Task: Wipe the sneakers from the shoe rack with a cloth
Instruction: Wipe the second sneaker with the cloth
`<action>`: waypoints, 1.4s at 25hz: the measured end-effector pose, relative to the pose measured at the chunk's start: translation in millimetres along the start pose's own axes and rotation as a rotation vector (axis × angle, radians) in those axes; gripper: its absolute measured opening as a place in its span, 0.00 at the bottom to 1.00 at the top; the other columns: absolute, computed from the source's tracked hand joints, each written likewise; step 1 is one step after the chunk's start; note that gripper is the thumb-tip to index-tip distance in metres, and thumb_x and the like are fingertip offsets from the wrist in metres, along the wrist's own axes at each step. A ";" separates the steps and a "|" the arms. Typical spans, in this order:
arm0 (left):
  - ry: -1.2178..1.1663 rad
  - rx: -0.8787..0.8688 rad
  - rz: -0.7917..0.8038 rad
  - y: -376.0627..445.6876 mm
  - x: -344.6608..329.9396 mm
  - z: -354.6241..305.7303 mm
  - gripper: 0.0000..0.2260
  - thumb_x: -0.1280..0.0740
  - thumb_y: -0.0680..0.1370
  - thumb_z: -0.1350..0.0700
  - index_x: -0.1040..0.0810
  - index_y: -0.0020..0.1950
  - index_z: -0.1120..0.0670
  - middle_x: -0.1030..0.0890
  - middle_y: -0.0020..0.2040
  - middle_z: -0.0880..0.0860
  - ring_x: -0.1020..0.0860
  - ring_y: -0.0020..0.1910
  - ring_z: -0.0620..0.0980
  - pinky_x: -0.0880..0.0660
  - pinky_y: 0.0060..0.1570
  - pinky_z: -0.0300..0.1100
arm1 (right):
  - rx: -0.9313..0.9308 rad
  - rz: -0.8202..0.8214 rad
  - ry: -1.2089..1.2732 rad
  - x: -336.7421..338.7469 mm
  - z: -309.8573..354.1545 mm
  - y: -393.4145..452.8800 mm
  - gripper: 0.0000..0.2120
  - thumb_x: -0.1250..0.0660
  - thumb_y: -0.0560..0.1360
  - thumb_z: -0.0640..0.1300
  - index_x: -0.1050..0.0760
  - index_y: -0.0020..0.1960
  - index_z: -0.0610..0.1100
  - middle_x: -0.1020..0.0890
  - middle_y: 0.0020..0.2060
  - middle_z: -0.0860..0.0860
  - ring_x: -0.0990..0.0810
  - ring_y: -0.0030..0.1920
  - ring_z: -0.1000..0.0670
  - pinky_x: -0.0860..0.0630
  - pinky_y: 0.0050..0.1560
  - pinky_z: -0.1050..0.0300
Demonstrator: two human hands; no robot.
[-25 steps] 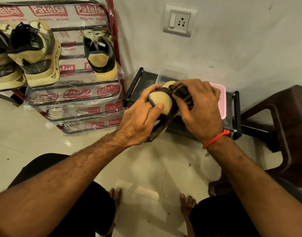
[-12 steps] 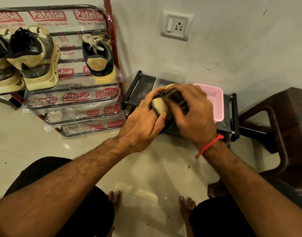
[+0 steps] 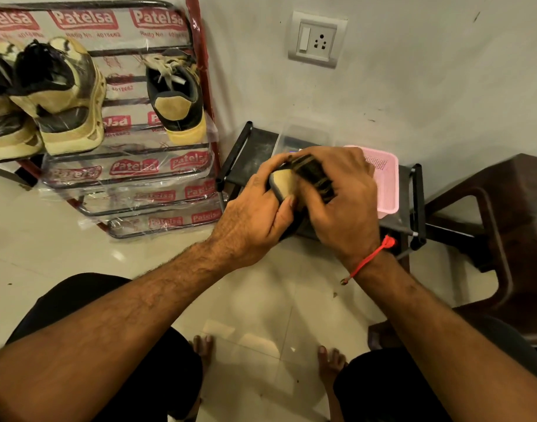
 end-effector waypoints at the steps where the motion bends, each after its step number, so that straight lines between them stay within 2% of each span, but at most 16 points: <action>1: -0.046 -0.001 -0.003 -1.1 0.5 0.5 0.20 0.50 0.84 0.44 0.31 0.71 0.52 0.42 0.79 0.50 0.24 0.61 0.48 0.21 0.54 0.54 | 0.027 0.024 0.009 -4.5 7.0 -3.7 0.12 0.30 0.74 0.40 0.19 0.56 0.41 0.17 0.52 0.48 0.23 0.53 0.43 0.30 0.55 0.50; 4: -0.110 0.057 -0.034 -4.0 0.5 8.8 0.18 0.50 0.84 0.42 0.32 0.68 0.48 0.37 0.76 0.47 0.21 0.55 0.49 0.20 0.49 0.55 | -0.005 0.060 0.021 -10.0 4.5 -6.3 0.11 0.31 0.72 0.41 0.20 0.54 0.42 0.18 0.50 0.48 0.23 0.52 0.44 0.31 0.53 0.50; 6: -0.235 0.120 -0.133 -2.4 8.2 20.0 0.20 0.49 0.84 0.40 0.30 0.69 0.49 0.35 0.75 0.50 0.21 0.57 0.49 0.21 0.54 0.56 | 0.014 0.136 0.003 -17.6 4.7 -11.1 0.11 0.31 0.71 0.43 0.20 0.53 0.42 0.18 0.48 0.48 0.24 0.51 0.44 0.32 0.52 0.49; 8: -0.320 0.140 -0.230 2.6 20.2 28.8 0.23 0.48 0.84 0.41 0.31 0.72 0.53 0.34 0.74 0.55 0.22 0.60 0.49 0.23 0.59 0.56 | 0.067 0.214 -0.009 -24.6 8.9 -19.0 0.10 0.32 0.71 0.44 0.20 0.51 0.43 0.18 0.46 0.48 0.24 0.49 0.45 0.32 0.50 0.49; 10: -0.191 0.104 -0.229 8.3 27.8 24.9 0.23 0.49 0.85 0.44 0.30 0.71 0.58 0.36 0.76 0.53 0.23 0.60 0.49 0.23 0.60 0.55 | 0.045 0.159 0.032 -14.7 6.5 -15.9 0.09 0.31 0.72 0.42 0.19 0.51 0.42 0.18 0.46 0.48 0.23 0.48 0.45 0.29 0.49 0.47; 13: 0.013 0.044 -0.132 7.1 22.6 6.6 0.24 0.48 0.83 0.44 0.26 0.69 0.58 0.38 0.77 0.48 0.21 0.53 0.47 0.21 0.51 0.51 | -0.022 -0.018 0.097 7.7 -0.8 -1.0 0.09 0.28 0.71 0.38 0.19 0.51 0.41 0.18 0.46 0.47 0.22 0.48 0.43 0.27 0.51 0.45; 17: 0.163 -0.103 -0.036 -0.2 5.8 -9.3 0.23 0.46 0.83 0.46 0.20 0.61 0.62 0.34 0.77 0.56 0.21 0.56 0.52 0.19 0.46 0.52 | -0.062 -0.047 0.011 9.9 -10.1 4.7 0.09 0.30 0.74 0.40 0.19 0.53 0.42 0.17 0.48 0.48 0.22 0.49 0.43 0.28 0.50 0.40; 19: 0.183 -0.103 -0.039 0.1 6.6 -10.5 0.24 0.46 0.83 0.46 0.20 0.60 0.62 0.33 0.76 0.56 0.21 0.56 0.52 0.19 0.44 0.52 | -0.073 -0.050 -0.008 7.0 -12.5 4.3 0.09 0.30 0.74 0.42 0.19 0.54 0.43 0.17 0.48 0.49 0.22 0.49 0.43 0.28 0.50 0.39; 23: -0.062 0.046 -0.103 3.3 9.7 3.2 0.23 0.47 0.83 0.44 0.25 0.66 0.58 0.31 0.73 0.50 0.20 0.51 0.48 0.20 0.47 0.51 | -0.070 -0.072 0.006 0.8 -10.4 -2.6 0.09 0.31 0.74 0.42 0.20 0.54 0.43 0.18 0.48 0.49 0.22 0.50 0.43 0.29 0.50 0.39; 27: -0.531 0.448 -0.294 2.3 19.2 43.0 0.23 0.46 0.83 0.43 0.27 0.68 0.59 0.21 0.61 0.57 0.20 0.57 0.49 0.21 0.57 0.50 | -0.050 0.044 0.001 -19.9 -2.2 -15.1 0.11 0.33 0.71 0.41 0.20 0.53 0.43 0.18 0.49 0.49 0.24 0.52 0.44 0.31 0.51 0.40; 29: -0.480 0.542 -0.357 3.0 31.8 51.4 0.21 0.48 0.85 0.45 0.25 0.63 0.58 0.19 0.57 0.56 0.20 0.56 0.48 0.22 0.58 0.43 | -0.019 0.088 -0.012 -27.5 4.1 -22.4 0.13 0.35 0.71 0.41 0.20 0.53 0.43 0.18 0.50 0.49 0.24 0.53 0.44 0.31 0.51 0.41; 31: -0.457 0.501 -0.305 4.0 33.5 45.6 0.16 0.49 0.87 0.49 0.24 0.59 0.55 0.20 0.57 0.58 0.20 0.54 0.49 0.24 0.51 0.33 | 0.015 0.053 -0.020 -20.7 8.0 -21.2 0.13 0.35 0.70 0.40 0.20 0.53 0.42 0.18 0.50 0.48 0.23 0.53 0.44 0.30 0.50 0.41; 32: -0.479 0.472 -0.245 3.9 27.4 39.2 0.14 0.48 0.87 0.50 0.24 0.56 0.53 0.20 0.57 0.58 0.20 0.54 0.50 0.24 0.49 0.32 | 0.018 0.022 -0.027 -14.3 7.0 -16.6 0.13 0.35 0.70 0.39 0.20 0.53 0.42 0.18 0.50 0.48 0.23 0.53 0.43 0.30 0.50 0.41; 33: -0.479 0.420 -0.175 3.2 18.9 32.4 0.14 0.47 0.87 0.49 0.24 0.55 0.52 0.20 0.57 0.58 0.19 0.53 0.51 0.23 0.49 0.34 | 0.006 -0.006 -0.039 -8.7 3.4 -10.7 0.13 0.34 0.70 0.39 0.20 0.53 0.42 0.18 0.49 0.48 0.23 0.53 0.42 0.31 0.50 0.41; 35: -0.394 0.258 -0.039 0.9 1.7 12.4 0.20 0.47 0.83 0.44 0.23 0.59 0.56 0.21 0.59 0.55 0.20 0.53 0.48 0.22 0.51 0.40 | -0.042 -0.043 -0.079 -3.4 -6.5 1.0 0.12 0.33 0.71 0.40 0.20 0.53 0.43 0.18 0.49 0.49 0.24 0.52 0.42 0.31 0.50 0.41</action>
Point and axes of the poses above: each hand's wrist, its own y-axis towards the middle knuckle, its own x-axis out of the back of the hand, z = x × y, the point moved 7 cm from there along y, towards the middle knuckle
